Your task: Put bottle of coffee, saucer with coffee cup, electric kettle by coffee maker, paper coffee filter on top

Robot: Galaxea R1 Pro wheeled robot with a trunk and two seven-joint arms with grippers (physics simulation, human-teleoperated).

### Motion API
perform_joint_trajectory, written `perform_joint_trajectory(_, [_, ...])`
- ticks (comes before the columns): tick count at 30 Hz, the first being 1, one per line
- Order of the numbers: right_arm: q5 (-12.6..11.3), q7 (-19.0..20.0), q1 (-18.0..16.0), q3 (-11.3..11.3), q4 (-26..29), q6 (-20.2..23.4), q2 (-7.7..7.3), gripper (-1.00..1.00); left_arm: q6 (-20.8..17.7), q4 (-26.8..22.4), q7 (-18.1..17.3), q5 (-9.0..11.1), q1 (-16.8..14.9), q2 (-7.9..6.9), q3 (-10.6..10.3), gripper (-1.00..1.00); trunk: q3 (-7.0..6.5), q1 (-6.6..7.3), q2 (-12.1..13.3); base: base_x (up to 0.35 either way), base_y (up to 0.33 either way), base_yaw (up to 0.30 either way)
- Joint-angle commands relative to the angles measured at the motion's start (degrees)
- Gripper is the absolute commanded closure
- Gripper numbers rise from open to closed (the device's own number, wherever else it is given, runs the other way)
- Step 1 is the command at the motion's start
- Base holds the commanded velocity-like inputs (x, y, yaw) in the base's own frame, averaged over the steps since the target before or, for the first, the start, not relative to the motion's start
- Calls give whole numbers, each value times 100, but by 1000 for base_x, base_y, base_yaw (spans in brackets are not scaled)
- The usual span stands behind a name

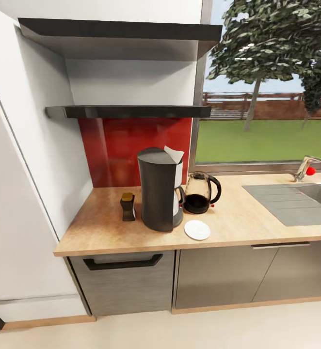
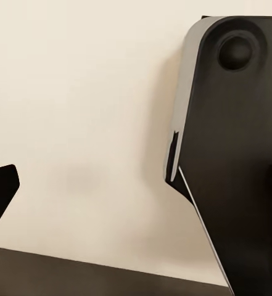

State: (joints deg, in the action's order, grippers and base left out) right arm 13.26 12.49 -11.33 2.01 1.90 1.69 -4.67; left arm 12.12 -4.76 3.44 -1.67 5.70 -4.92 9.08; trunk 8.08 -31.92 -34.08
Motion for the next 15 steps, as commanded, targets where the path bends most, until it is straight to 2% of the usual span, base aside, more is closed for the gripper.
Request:
perform_joint_trajectory(1, [43, 25, -1, 21, 27, 17, -1, 100, 9, -8, 8, -18, 2, -2, 24, -100, 8, -2, -7, -1, 0, -12])
perform_joint_trajectory(5, [45, 25, -1, 16, 150, 16, 1, 100, 10, -8, 8, -18, 2, -8, 24, -100, 8, -2, -7, 0, 111, -4])
perform_joint_trajectory(10, [43, 24, -1, 17, 196, 15, 1, 100, 9, -8, 8, -19, 2, -8, 22, -100, 8, -2, -7, 0, 253, 0])
perform_joint_trajectory(15, [36, 20, -1, 41, 200, 23, 1, 100, 9, 1, 8, -26, 2, -8, 10, -100, 7, -2, -7, 0, 59, -9])
